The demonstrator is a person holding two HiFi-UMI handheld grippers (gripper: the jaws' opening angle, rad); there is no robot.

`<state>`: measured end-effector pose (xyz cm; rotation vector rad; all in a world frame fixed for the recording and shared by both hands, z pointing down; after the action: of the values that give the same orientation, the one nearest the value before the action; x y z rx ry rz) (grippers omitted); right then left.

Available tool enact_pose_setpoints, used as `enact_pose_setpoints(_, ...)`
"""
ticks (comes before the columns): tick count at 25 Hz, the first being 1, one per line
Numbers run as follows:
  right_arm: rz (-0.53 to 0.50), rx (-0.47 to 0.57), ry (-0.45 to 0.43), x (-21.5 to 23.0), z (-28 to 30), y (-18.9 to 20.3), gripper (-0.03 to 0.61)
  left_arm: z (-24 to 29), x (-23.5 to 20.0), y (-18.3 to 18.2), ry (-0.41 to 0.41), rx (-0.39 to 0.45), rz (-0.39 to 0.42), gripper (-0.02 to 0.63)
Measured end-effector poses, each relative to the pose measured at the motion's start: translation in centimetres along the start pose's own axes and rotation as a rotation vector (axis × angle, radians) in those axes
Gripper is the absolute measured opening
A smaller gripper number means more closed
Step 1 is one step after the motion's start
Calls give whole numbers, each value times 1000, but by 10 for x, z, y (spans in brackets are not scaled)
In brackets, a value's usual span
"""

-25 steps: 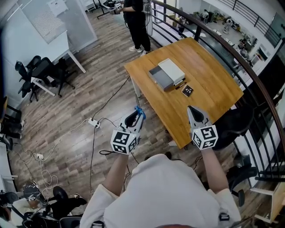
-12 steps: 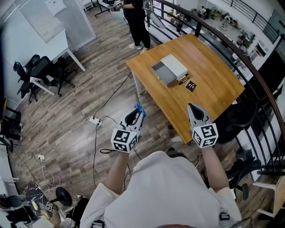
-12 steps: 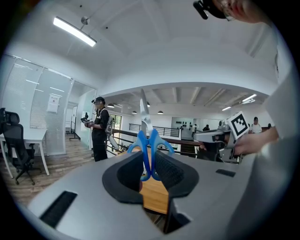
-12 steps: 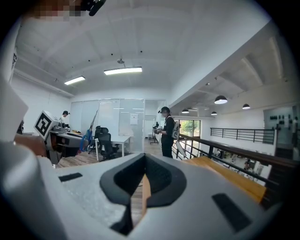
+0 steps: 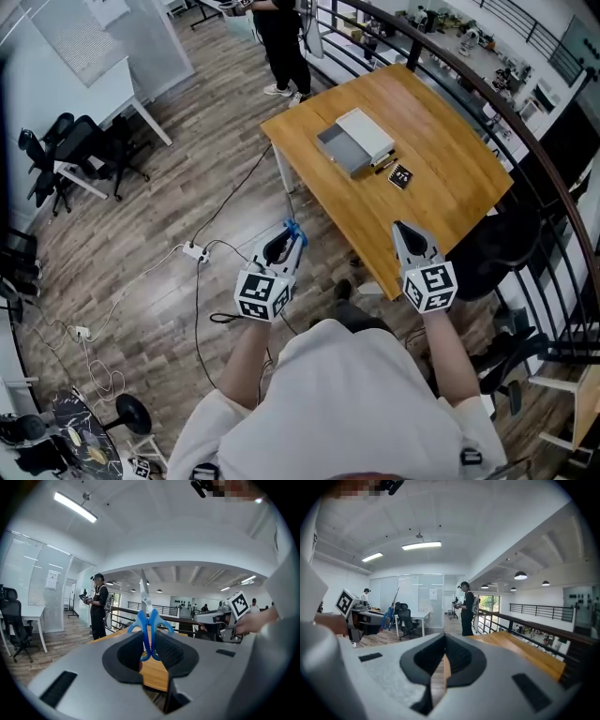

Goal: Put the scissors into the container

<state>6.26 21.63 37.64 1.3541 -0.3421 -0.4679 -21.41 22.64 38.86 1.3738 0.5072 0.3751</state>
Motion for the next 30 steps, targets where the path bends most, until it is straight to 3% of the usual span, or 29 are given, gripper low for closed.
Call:
enact_pose_setpoints(10, 17, -62, -26, 41, 71, 7, 3, 62, -33, -6, -5, -24, -6, 72)
enact_pose_setpoints(18, 43, -88, -39, 101, 128, 14, 3, 140, -53, -11, -8, -65, 6, 72)
enact_pose_setpoints(30, 106, -120, -45, 169, 162, 32, 3, 232, -56, -13, 25, -122, -16, 74)
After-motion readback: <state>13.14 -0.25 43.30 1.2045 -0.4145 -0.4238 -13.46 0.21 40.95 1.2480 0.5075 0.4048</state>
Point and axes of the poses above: the fingertips, and each gripper's own axes: z forward along the fingers, x to its right, y out of its underside, the point moved 6 cm from there along -z, backward along the fingers, and after that the axes turned 4 degrees about x, right-handed, at the moved point
